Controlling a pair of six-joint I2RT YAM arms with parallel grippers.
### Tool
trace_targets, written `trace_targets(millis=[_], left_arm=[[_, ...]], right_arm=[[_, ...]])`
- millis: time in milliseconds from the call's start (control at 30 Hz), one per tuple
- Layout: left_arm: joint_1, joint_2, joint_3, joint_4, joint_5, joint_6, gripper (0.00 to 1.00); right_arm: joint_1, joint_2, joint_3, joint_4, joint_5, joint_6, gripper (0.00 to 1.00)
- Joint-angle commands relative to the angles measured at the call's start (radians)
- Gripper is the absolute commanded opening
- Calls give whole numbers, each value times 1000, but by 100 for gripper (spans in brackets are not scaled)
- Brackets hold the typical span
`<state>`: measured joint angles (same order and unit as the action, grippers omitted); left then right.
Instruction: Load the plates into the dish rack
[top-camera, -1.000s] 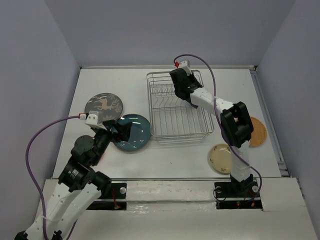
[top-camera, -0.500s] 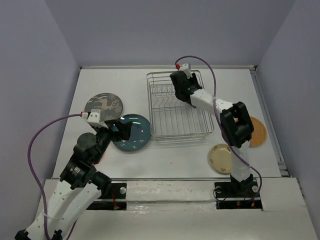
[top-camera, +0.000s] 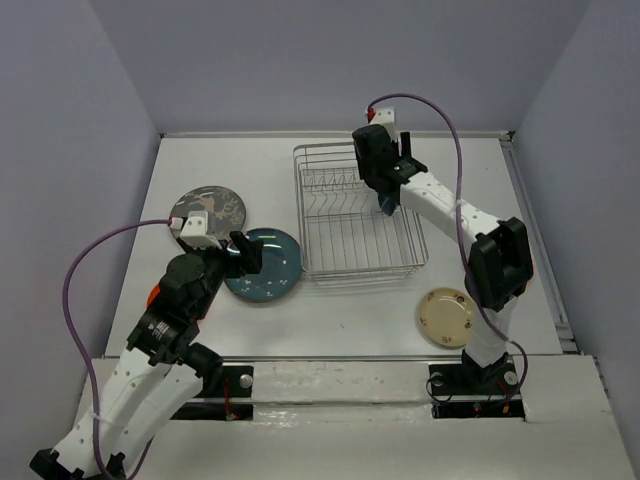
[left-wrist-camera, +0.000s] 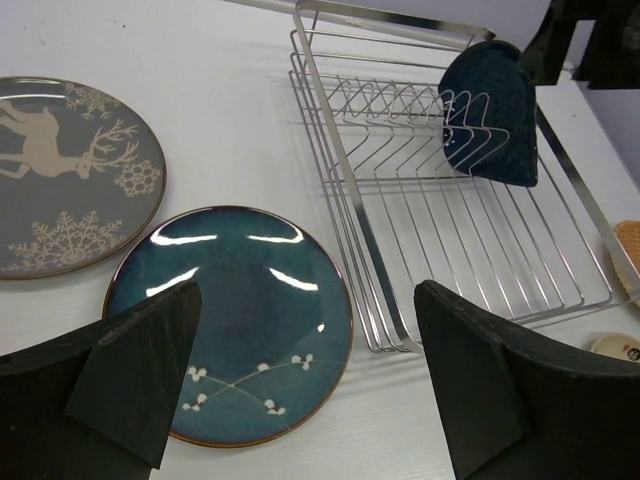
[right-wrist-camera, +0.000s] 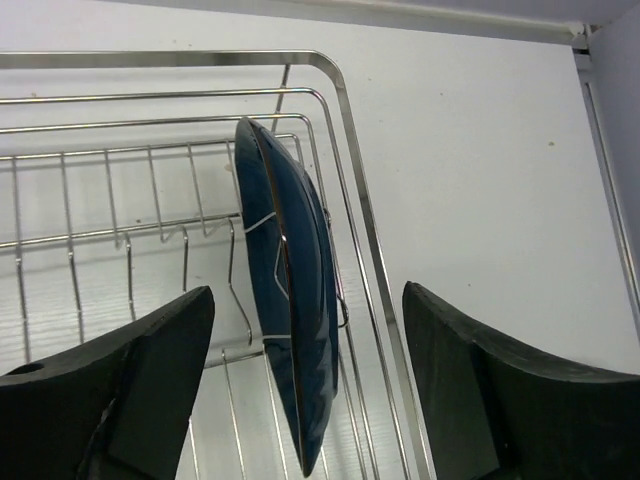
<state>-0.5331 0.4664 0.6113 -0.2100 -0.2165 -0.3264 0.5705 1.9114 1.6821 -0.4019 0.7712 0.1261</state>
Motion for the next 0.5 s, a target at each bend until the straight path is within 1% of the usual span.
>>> trace_targets(millis=[0, 67, 133, 233, 400, 467], left_arm=[[8, 50, 65, 3, -52, -26, 99], [12, 78, 74, 1, -53, -34, 99], [19, 106, 84, -2, -55, -46, 99], [42, 138, 100, -11, -44, -56, 99], [114, 187, 143, -17, -9, -95, 99], [148, 218, 162, -8, 41, -114, 99]], right_arm=[[-3, -89, 48, -31, -118, 66, 84], [-3, -117, 47, -43, -174, 72, 88], [-3, -132, 47, -58, -226, 75, 90], [-3, -172, 36, -72, -275, 76, 95], [-12, -239, -7, -80, -352, 78, 97], [-12, -279, -36, -80, -392, 89, 98]])
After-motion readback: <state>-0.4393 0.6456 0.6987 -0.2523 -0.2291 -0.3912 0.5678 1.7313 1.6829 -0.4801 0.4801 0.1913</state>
